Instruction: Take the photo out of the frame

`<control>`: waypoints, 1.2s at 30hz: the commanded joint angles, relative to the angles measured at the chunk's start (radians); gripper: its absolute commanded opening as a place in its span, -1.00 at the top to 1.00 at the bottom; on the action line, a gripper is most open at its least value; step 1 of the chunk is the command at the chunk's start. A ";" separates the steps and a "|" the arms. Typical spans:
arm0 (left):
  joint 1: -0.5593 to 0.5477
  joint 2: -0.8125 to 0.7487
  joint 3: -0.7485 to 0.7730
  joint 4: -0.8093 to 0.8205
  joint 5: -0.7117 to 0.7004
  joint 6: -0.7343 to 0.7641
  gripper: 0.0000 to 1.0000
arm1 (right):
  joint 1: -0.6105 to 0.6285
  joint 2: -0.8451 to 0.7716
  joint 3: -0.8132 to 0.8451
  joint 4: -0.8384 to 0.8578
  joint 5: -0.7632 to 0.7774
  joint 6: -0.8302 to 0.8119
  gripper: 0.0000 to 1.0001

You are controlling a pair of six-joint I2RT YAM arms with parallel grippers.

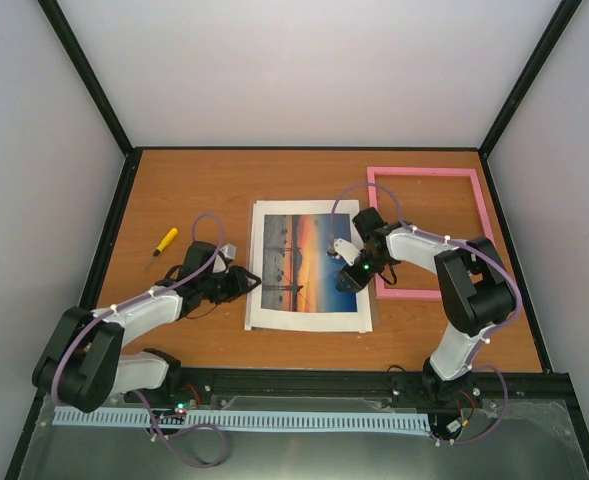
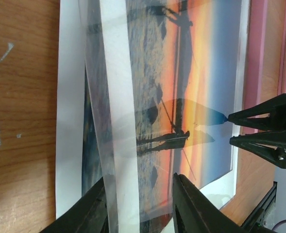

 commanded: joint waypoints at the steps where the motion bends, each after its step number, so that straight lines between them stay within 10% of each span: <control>1: -0.005 0.043 -0.004 0.051 0.044 -0.016 0.31 | 0.005 0.053 -0.024 -0.036 0.068 0.002 0.28; 27: -0.005 0.255 -0.019 0.115 0.045 0.014 0.05 | 0.006 0.080 -0.021 -0.039 0.072 0.005 0.29; 36: -0.005 0.126 -0.085 0.319 0.131 0.007 0.25 | 0.005 0.087 -0.021 -0.039 0.074 0.007 0.29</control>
